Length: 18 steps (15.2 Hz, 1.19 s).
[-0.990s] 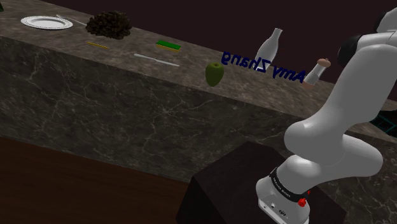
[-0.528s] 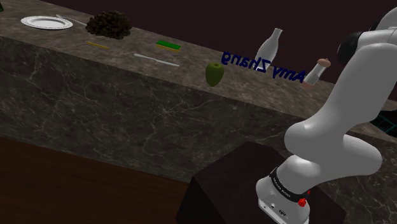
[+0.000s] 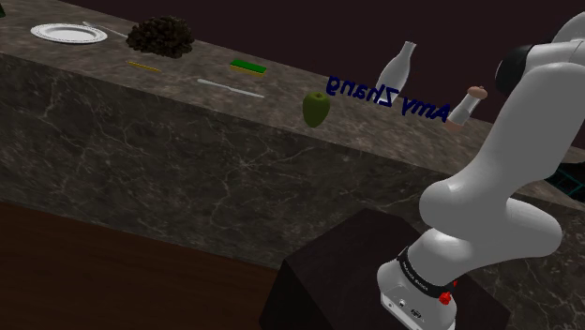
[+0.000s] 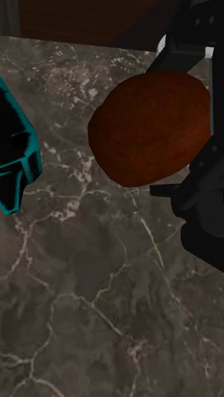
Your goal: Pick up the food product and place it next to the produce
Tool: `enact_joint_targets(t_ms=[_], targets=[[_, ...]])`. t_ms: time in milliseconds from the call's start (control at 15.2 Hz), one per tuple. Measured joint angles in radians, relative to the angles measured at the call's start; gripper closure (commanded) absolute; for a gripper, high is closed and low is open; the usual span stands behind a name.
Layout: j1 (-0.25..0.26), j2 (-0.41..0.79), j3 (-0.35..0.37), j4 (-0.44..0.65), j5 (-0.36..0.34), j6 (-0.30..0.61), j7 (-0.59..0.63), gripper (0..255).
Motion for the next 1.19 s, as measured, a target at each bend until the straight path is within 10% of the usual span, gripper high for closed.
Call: enact_joint_targets(t_ms=[660,726,1188], targets=[[0.007,-0.001,0.0,-0.05,0.002,0.06,0.003,255],[0.008,-0.002,0.0,-0.051,0.001,0.06,0.003,0],[0.0,0.013,0.005,-0.03,0.009,0.04,0.002,0]])
